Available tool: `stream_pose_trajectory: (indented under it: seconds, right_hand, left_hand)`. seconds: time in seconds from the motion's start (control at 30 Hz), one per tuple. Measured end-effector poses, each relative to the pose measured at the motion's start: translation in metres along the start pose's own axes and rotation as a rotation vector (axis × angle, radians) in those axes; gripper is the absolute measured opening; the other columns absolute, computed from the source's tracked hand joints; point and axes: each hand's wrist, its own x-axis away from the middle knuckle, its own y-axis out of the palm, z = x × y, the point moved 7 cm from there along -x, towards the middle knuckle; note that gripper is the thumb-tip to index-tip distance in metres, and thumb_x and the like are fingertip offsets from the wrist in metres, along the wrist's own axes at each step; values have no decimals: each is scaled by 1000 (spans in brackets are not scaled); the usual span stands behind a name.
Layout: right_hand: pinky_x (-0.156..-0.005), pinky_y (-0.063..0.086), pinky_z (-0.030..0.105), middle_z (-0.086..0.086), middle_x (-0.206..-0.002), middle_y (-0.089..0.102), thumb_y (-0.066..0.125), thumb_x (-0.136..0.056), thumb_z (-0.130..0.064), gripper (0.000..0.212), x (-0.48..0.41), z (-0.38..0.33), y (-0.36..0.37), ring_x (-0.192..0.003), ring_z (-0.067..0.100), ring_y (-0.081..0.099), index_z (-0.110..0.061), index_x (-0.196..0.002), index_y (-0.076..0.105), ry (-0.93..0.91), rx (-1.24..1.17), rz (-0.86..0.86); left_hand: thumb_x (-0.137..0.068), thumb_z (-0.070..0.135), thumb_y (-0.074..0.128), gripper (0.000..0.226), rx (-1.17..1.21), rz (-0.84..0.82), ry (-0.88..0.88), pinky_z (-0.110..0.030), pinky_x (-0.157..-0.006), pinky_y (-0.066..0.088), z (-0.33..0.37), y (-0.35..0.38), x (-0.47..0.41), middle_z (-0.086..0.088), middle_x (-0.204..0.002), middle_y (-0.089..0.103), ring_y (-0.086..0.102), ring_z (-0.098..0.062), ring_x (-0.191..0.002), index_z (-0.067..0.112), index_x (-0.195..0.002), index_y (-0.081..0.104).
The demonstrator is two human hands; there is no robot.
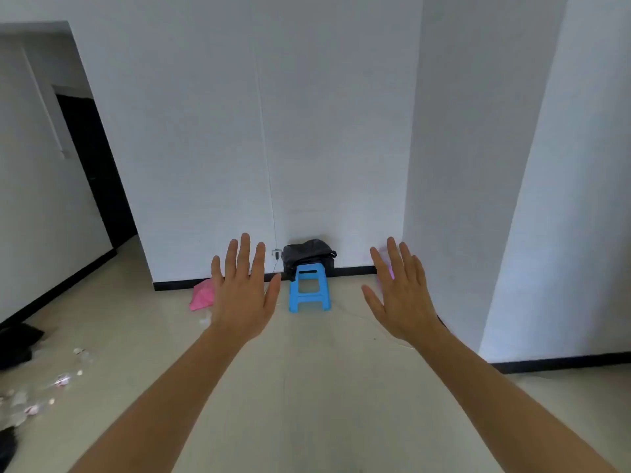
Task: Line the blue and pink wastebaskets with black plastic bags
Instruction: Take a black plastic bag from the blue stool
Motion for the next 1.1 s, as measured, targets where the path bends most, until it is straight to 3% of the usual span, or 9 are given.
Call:
stream_pose_trajectory:
  seconds: [0.07, 0.23, 0.57, 0.73, 0.87, 1.1]
  right_hand:
    - [-117, 17, 56, 17, -163, -1, 41, -99, -47, 71, -33, -1, 37, -149, 36, -2, -16, -156, 13, 32, -22, -25]
    - [-119, 14, 53, 15, -163, -5, 38, -99, -48, 72, -126, -2, 124, -150, 34, -2, -17, -157, 7, 6, 21, -100]
    - [-116, 25, 54, 19, -161, 13, 58, -95, -33, 71, -270, 85, 266, -147, 38, 16, -9, -154, 25, 63, -94, -51]
    - [-119, 18, 51, 15, -163, 0, 50, -98, -39, 73, -359, 152, 370, -150, 34, 5, -15, -156, 14, 106, -88, -120]
    - [-119, 16, 52, 13, -163, -9, 43, -98, -47, 75, -458, 194, 439, -150, 34, 0, -19, -157, 5, 59, -51, -175]
    - [-118, 10, 56, 11, -163, -12, 43, -95, -55, 81, -608, 209, 580, -150, 35, -3, -26, -157, 1, 36, -68, -247]
  left_hand:
    - [-94, 54, 14, 73, 30, -30, -49, -56, -116, 14, -22, 29, -30, -15, -161, 11, 11, -34, -148, 11, -152, 25]
    - [-94, 53, 9, 73, 13, -34, 19, -56, -117, 16, -60, 95, -133, -15, -162, 8, 10, -33, -149, 11, -152, 22]
    - [-90, 56, 6, 78, 140, -67, -2, -53, -119, 12, -55, 266, -310, -12, -162, 7, 7, -29, -150, 12, -153, 20]
    - [-92, 56, 7, 76, 189, -110, -19, -52, -119, 10, -49, 373, -422, -9, -163, 6, 5, -26, -150, 13, -153, 19]
    - [-99, 49, 23, 64, 156, -116, 5, -52, -119, 11, -62, 434, -517, -9, -163, 6, 6, -26, -150, 13, -153, 21]
    - [-91, 54, 11, 74, 136, -133, -23, -51, -119, 10, -112, 539, -633, -9, -162, 9, 9, -27, -150, 14, -152, 23]
